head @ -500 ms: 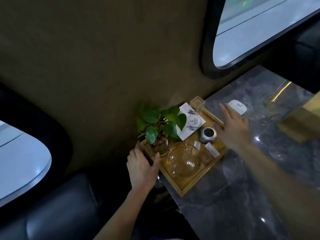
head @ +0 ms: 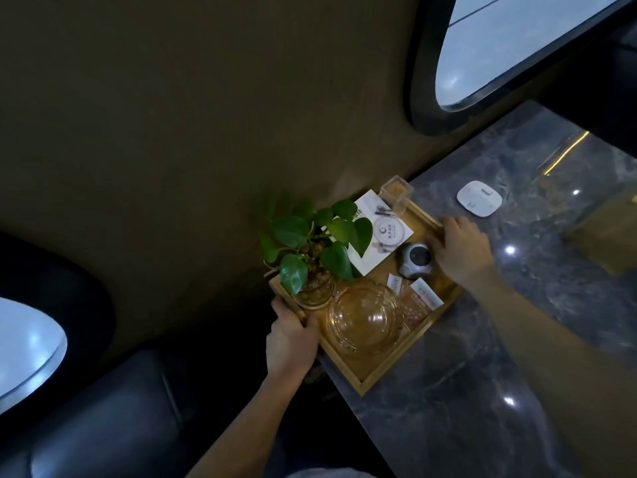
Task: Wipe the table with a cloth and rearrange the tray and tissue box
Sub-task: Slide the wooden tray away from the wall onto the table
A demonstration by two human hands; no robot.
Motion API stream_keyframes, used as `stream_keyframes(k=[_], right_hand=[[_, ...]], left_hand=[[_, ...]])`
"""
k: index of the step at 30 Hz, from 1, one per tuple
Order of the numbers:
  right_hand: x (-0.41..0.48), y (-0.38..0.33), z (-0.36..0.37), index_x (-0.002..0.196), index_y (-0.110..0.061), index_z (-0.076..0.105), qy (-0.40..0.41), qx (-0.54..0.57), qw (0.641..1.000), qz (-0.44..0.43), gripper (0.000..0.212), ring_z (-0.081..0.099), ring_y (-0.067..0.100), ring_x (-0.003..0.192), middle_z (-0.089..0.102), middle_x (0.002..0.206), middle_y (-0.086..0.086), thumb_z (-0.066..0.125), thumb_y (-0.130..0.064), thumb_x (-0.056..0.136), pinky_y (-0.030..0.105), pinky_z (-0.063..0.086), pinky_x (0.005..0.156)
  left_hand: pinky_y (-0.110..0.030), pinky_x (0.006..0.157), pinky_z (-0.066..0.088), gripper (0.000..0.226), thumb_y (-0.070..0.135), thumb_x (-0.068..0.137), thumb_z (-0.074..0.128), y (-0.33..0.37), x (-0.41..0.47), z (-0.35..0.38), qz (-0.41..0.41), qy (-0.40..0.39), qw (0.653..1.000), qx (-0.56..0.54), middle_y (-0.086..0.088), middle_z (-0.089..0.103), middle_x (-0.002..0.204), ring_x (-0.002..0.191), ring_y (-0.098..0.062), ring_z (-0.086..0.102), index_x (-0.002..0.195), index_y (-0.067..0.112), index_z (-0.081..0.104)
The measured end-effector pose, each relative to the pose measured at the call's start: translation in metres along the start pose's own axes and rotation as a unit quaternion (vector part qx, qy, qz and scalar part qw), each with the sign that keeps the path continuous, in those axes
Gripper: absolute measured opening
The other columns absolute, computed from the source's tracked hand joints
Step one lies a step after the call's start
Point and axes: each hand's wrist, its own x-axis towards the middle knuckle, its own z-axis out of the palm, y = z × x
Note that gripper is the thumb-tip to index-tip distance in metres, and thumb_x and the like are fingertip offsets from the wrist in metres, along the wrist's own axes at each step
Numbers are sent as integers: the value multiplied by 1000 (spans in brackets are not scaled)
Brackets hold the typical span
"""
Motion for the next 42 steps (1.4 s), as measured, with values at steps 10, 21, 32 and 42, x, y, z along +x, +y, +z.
stream_keyframes(k=[10,21,32,42], right_hand=[[16,17,11,105,-6,58,8,77,997,29,29,50,36,104,56,106,20,49,-31,92,48,39,90],[27,15,21,93,3,54,53,37,998,-5,26,51,37,94,57,99,25,43,-21,95,44,40,81],[6,41,-4,92,10,53,128,62,990,20,30,49,41,102,56,104,31,43,-18,95,40,31,81],[-59,122,-29,92,10,56,170,41,979,103,29,51,42,100,58,102,31,45,-17,95,41,33,84]], left_hand=[[-53,68,58,33,37,90,38,-7,6,10,3,-29,1000,9,-17,68,92,74,-38,68,117,27,23],[-23,34,40,32,21,94,37,-6,10,10,14,-39,999,-8,-20,65,65,35,-20,53,121,4,32],[-27,37,40,27,24,91,42,11,10,-1,117,-35,992,16,-9,60,57,37,-19,52,109,4,39],[-37,43,53,24,24,91,42,43,-31,42,181,-98,977,47,-17,65,61,36,-27,58,110,19,28]])
